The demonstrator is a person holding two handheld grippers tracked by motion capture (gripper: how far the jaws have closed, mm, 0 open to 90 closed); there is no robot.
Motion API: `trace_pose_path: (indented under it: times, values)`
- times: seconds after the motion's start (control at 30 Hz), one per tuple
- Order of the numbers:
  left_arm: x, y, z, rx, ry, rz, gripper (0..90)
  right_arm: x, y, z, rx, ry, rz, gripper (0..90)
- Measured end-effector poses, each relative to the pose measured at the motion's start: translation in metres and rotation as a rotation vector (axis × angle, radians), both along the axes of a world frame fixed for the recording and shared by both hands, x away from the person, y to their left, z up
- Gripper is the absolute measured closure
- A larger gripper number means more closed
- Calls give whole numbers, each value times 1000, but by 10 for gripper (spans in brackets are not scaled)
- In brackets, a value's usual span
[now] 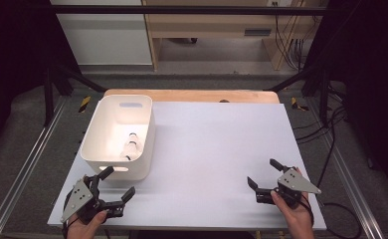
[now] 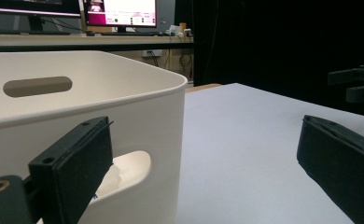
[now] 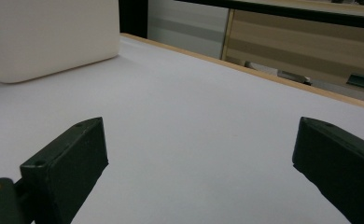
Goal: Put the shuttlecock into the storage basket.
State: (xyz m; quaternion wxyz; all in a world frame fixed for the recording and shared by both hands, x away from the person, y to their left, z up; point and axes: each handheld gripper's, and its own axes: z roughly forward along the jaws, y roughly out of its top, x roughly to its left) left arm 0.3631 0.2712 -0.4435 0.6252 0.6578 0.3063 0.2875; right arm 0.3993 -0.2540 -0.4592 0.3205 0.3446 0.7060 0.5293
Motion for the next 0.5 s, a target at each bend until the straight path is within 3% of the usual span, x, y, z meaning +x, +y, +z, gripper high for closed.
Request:
trace_pose_path:
  times: [0.5]
  values:
    - [3,10,-7,5,-21,18,32,-7,-7,-2,-7,-6,11,32]
